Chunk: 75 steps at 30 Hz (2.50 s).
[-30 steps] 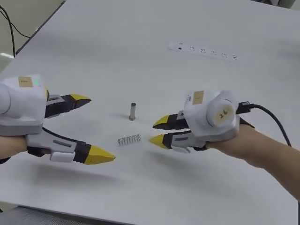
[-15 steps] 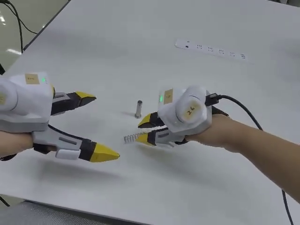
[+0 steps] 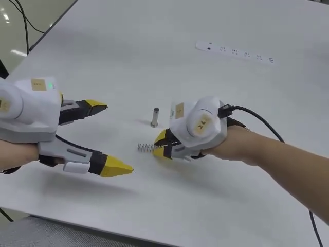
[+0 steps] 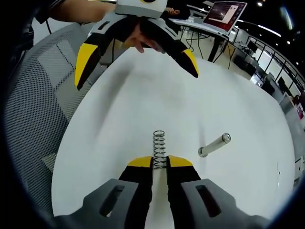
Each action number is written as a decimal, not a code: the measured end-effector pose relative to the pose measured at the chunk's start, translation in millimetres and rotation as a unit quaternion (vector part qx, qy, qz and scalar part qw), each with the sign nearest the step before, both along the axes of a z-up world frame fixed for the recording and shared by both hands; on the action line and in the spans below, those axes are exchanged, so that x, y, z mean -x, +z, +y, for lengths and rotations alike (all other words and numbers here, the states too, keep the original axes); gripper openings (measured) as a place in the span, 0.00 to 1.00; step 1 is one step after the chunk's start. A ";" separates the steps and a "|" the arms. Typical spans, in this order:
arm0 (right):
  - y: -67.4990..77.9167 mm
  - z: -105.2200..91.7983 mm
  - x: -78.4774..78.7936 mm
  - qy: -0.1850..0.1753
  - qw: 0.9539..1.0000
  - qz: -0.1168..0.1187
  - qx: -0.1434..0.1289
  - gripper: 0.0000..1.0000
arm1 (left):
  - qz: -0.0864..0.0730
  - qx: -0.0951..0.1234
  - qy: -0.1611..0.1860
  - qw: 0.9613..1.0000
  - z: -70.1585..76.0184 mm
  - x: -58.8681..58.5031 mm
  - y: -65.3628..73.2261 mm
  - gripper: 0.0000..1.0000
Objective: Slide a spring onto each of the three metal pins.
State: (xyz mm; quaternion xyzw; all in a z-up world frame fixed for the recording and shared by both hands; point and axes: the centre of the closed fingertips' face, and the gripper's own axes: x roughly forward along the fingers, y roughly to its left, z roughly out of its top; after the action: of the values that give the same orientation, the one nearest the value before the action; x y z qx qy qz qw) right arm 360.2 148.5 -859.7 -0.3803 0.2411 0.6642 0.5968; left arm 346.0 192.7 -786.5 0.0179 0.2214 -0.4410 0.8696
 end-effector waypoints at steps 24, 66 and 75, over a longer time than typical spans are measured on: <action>41.2 -35.8 1.2 -0.027 0.999 -0.006 -0.031 0.08 | 0.002 0.000 -0.027 1.000 -18.7 1.9 2.8 0.95; 68.5 -63.7 22.2 -0.050 0.997 -0.014 -0.054 0.08 | -0.008 0.015 -0.142 0.990 -88.9 3.3 12.6 0.33; 72.8 -64.1 23.4 -0.048 0.997 -0.017 -0.056 0.08 | -0.004 0.022 -0.164 0.986 -106.1 7.5 12.8 0.22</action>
State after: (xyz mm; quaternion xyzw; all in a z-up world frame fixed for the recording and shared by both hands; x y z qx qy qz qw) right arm 336.8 84.4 -786.9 -0.3454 0.2114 0.6405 0.6525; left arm 338.5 86.6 -773.7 0.0364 0.2017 -0.5821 0.7869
